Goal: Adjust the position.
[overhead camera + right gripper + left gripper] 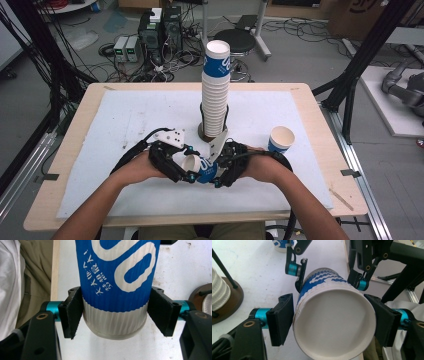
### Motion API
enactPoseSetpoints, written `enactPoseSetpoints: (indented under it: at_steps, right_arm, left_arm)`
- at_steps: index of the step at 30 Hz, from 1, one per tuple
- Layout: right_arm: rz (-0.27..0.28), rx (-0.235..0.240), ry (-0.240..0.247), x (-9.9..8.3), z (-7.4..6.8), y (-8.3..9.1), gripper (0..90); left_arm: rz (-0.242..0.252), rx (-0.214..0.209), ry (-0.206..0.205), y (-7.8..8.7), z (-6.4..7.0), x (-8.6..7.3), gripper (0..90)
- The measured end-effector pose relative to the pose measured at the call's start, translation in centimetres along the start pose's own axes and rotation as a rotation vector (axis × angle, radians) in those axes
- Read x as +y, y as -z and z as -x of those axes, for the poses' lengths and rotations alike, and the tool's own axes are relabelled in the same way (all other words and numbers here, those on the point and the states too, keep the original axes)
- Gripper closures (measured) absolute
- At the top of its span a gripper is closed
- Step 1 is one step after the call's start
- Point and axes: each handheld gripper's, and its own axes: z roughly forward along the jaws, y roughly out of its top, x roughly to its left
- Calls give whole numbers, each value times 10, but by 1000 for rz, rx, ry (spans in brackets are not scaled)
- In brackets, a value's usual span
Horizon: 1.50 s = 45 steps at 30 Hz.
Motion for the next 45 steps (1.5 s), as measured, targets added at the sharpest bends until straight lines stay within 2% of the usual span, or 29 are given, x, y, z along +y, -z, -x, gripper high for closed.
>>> enactPoseSetpoints:
  at_steps: [4,8,12,15,17,25,29,33,42,45]
  right_arm:
    - [-8,-2,5,0,0,0,322]
    - [-10,-5,4,0,0,0,322]
    - [-1,-9,1,-2,0,1,268]
    - [69,-16,-20,-4,2,5,201]
    - [110,-17,-31,-6,1,9,201]
    - [280,-50,-67,-14,-1,21,201]
    - [382,-72,-111,-23,0,26,201]
    - [458,-105,-162,-34,0,29,201]
    - [564,-119,-228,-57,-5,31,201]
    - [586,-124,-250,-62,-6,27,201]
  left_arm:
    - [-11,-7,-1,-1,-1,0,283]
    - [-22,7,-22,-1,1,-1,297]
    - [-3,18,-34,0,0,-4,303]
    - [12,21,-47,1,0,-6,303]
    - [34,19,-55,2,-1,-8,303]
    - [158,17,-17,10,-7,-23,301]
    - [196,26,-12,12,-8,-30,302]
    - [241,33,-13,16,-10,-36,301]
    - [343,45,-15,19,-11,-50,302]
    - [360,46,-20,19,-10,-53,302]
